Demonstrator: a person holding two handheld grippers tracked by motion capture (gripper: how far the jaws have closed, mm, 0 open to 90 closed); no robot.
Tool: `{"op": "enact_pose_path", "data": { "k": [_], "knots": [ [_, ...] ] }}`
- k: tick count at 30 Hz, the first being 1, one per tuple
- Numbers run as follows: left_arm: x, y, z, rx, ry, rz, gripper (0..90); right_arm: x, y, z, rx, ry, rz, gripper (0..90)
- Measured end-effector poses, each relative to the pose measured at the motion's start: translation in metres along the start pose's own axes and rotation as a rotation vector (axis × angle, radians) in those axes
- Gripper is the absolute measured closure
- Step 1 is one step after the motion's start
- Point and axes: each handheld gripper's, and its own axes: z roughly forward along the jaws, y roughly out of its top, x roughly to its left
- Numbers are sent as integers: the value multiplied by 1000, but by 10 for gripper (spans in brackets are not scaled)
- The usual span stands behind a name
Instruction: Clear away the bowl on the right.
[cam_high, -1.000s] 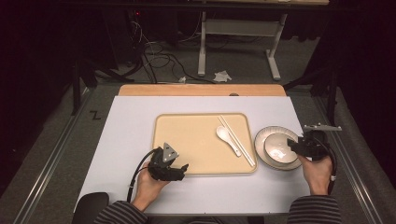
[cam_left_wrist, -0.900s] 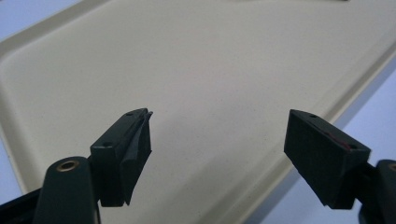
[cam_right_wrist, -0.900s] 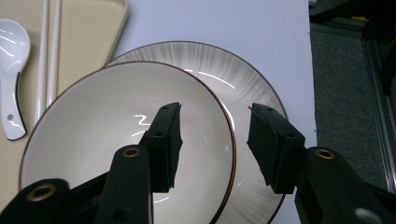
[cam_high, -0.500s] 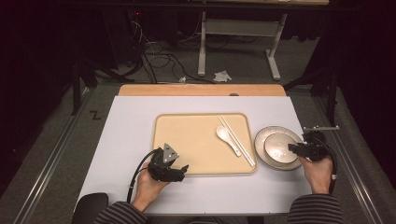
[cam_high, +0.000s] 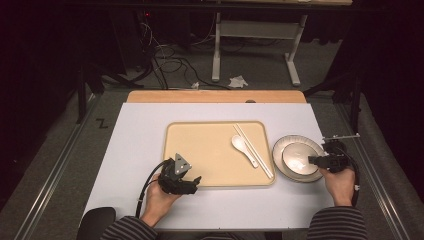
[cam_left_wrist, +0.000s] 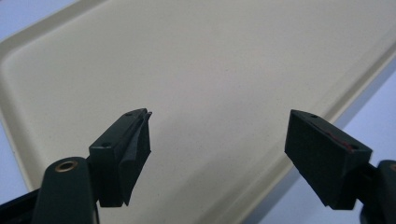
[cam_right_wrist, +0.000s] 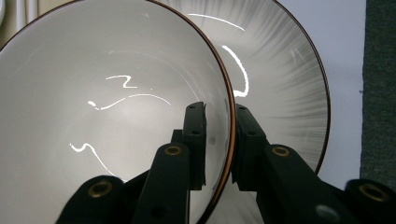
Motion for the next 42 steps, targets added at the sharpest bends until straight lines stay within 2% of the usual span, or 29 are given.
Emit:
{"op": "enact_pose_path", "data": {
  "k": [10, 17, 22, 29, 34, 38, 42],
  "knots": [
    [2, 0, 1, -8, 14, -5, 232, -3, 1, 10, 66, 41, 2, 813],
    [3, -1, 2, 0, 19, -10, 234, -5, 1, 13, 81, 54, 11, 836],
    [5, -1, 1, 3, 30, -12, 234, -10, 2, 16, 94, 93, 35, 846],
    [5, -2, -1, 1, 39, -14, 234, -15, 2, 16, 90, 134, 61, 844],
    [7, -1, 0, -7, 50, -11, 235, -14, 2, 14, 70, 134, 68, 844],
    [8, 0, 2, -10, 55, -19, 237, -12, 2, 13, 49, 114, 49, 844],
    [8, -1, 2, -6, 54, -19, 237, -11, 2, 10, 24, 118, 49, 844]
  ]
}}
